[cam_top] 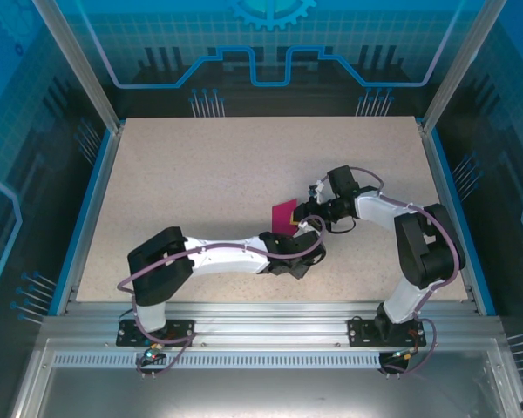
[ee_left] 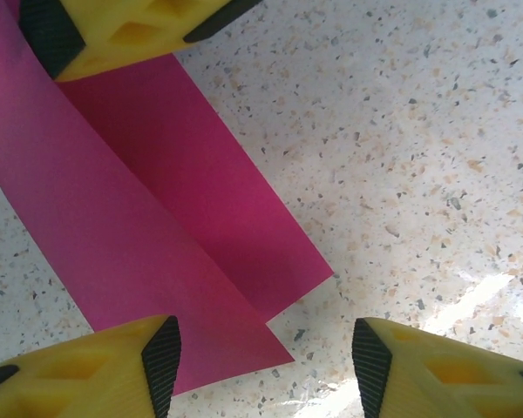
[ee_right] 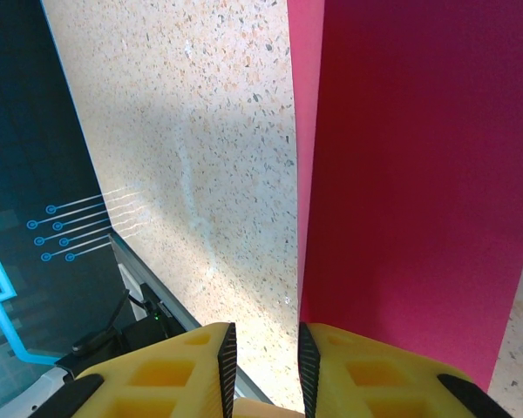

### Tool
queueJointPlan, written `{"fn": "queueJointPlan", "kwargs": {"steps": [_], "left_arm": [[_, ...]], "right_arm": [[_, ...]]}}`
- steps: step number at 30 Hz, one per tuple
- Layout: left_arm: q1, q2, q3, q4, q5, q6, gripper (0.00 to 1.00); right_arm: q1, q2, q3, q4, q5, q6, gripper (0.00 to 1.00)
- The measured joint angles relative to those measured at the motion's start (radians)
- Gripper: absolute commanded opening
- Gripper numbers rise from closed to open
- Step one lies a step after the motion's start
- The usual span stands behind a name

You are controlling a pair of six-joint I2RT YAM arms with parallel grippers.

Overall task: Fold a paper plane with a square sheet of paper (fold left side to right side)
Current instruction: Fold the triangle a second time at the center of the table.

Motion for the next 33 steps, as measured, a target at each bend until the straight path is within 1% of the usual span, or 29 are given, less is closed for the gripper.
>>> {"fn": "queueJointPlan", "kwargs": {"steps": [3,5,9,15,18,23,26,30,31,33], "left_arm": [[0.0,0.001,0.004,-0.011,-0.005,0.008,0.41],[0.0,0.001,0.005,-0.016,-0.011,0.018,0.36],[0.0,0.001,0.005,-0.028,-0.018,0.023,0.28],[0.0,-0.009,0.005,-0.035,-0.018,0.038,0.07],[0.0,-0.019,0.006,-0.037,-0.018,0.045,0.01],[0.0,-0.02,0.018,-0.043,-0.017,0.045,0.0],[0.008,-0.025,0.018,-0.05,0.004,0.042,0.0],[0.032,-0.042,0.017,-0.053,0.052,0.03,0.0],[0.041,-0.048,0.013,-0.05,0.066,0.024,0.0],[0.06,-0.071,-0.004,-0.041,0.094,0.016,0.0]], "right_arm": [[0.0,0.0,0.002,-0.002,0.001,-0.001,0.28],[0.0,0.0,0.003,-0.008,0.004,-0.001,0.28],[0.004,0.0,0.008,-0.026,0.012,-0.007,0.28],[0.005,0.0,0.018,-0.053,0.034,-0.029,0.28],[0.005,0.0,0.018,-0.058,0.04,-0.035,0.28],[0.004,0.0,0.019,-0.067,0.055,-0.061,0.31],[0.0,-0.019,0.019,-0.076,0.06,-0.086,0.48],[-0.029,-0.121,0.018,-0.082,0.065,-0.117,0.63],[-0.041,-0.152,0.017,-0.081,0.064,-0.122,0.65],[-0.078,-0.225,0.005,-0.077,0.061,-0.137,0.65]]}}
